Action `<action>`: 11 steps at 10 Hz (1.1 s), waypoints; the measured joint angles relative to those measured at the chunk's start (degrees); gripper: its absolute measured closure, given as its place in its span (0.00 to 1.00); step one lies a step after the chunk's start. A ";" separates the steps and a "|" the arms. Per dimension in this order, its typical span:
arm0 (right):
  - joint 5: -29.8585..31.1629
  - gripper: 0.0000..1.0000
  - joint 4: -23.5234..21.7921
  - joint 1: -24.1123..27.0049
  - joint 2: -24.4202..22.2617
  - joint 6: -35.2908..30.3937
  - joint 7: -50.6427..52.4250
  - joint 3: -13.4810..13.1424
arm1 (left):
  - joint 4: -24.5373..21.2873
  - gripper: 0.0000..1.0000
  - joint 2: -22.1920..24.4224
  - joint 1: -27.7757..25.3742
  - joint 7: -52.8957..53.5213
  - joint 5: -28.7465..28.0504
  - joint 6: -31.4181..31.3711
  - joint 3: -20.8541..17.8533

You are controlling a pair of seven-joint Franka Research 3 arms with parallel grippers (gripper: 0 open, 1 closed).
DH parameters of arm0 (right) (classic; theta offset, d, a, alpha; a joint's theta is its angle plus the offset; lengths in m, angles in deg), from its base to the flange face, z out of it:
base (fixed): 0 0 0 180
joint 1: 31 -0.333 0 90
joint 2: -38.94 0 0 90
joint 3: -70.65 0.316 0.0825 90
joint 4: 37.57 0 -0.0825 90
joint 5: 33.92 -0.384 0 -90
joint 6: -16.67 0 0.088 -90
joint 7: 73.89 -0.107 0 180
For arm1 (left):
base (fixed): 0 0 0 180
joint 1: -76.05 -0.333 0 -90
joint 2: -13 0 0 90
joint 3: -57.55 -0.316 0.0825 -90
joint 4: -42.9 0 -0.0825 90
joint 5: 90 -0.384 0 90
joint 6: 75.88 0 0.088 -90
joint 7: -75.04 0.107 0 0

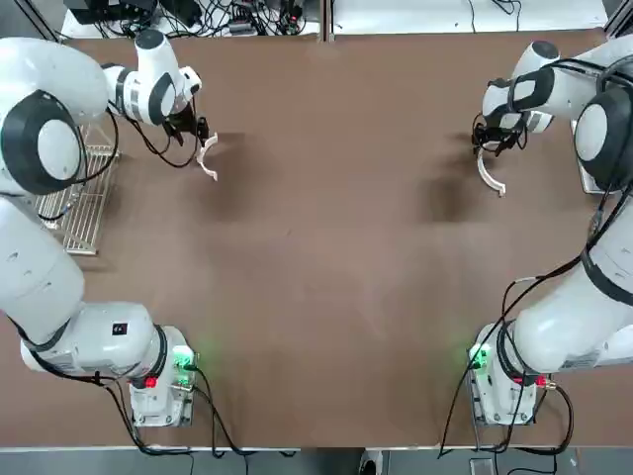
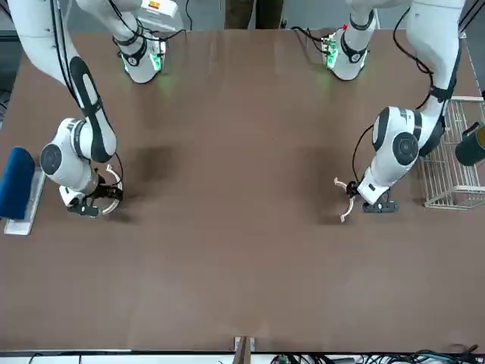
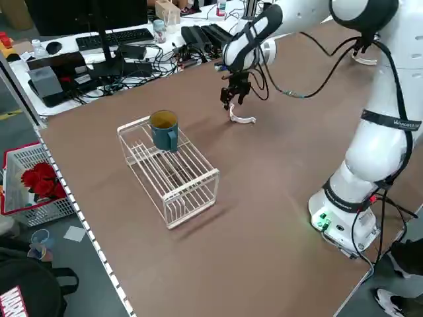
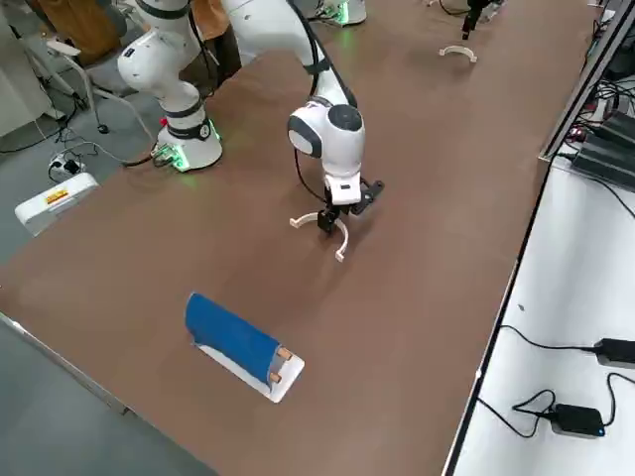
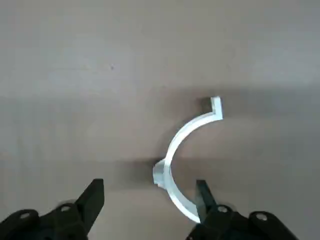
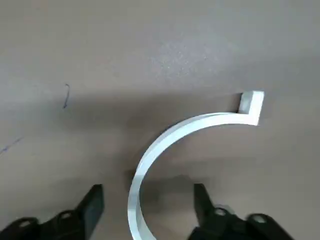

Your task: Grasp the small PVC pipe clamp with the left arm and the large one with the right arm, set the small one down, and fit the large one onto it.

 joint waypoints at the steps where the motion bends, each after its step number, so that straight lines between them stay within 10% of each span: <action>1: -0.39 0.25 0.00 -0.01 0.48 0.19 -0.01 0.08 | 0.00 0.20 -1.45 -0.03 0.00 -0.18 -0.70 0.00; 6: -0.85 0.89 -0.01 -0.32 0.59 0.20 -0.05 0.35 | -0.01 0.49 -5.52 -0.11 0.20 -0.44 -4.41 0.03; 8: -0.84 0.91 0.04 -0.47 0.50 0.18 -0.04 0.23 | 0.29 0.79 -5.41 -0.23 0.26 -0.45 -4.52 0.26; 11: -0.89 0.91 2.32 -2.01 -0.61 -4.96 -0.10 0.38 | 2.30 0.78 -3.88 -1.15 0.25 -0.45 -1.70 0.98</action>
